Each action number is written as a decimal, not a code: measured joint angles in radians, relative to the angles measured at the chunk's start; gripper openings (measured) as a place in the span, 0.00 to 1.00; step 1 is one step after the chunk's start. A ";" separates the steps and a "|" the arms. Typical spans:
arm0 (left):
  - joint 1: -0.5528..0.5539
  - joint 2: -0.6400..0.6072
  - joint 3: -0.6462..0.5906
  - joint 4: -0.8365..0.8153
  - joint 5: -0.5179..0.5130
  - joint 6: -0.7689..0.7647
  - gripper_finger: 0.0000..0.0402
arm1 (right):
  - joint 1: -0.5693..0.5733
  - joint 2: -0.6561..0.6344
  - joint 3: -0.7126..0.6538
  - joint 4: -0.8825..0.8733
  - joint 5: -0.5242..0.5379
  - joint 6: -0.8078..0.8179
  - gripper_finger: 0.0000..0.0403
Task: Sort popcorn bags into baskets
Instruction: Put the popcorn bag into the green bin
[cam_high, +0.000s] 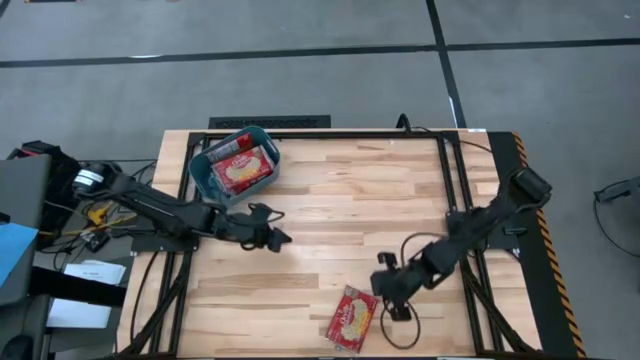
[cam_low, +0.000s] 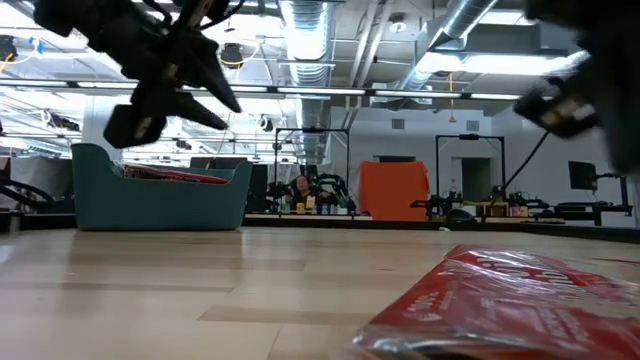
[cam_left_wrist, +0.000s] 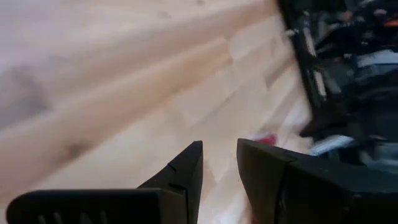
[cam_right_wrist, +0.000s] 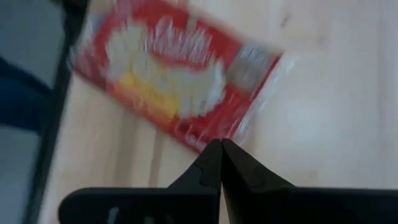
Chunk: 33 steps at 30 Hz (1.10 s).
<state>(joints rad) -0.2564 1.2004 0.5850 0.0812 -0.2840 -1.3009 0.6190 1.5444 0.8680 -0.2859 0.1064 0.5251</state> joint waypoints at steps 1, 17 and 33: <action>-0.009 0.027 0.001 0.030 0.006 -0.014 0.22 | 0.014 0.029 0.000 0.010 -0.005 0.000 0.07; -0.066 0.259 0.007 0.259 0.017 -0.123 0.22 | -0.034 0.197 0.021 0.184 -0.165 -0.274 0.05; -0.071 0.249 0.008 0.284 -0.016 -0.110 0.22 | -0.377 0.245 0.021 0.321 -0.187 -0.555 0.06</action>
<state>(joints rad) -0.3271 1.4498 0.5926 0.3653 -0.2996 -1.4109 0.2418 1.7893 0.8894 0.0355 -0.0810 -0.0295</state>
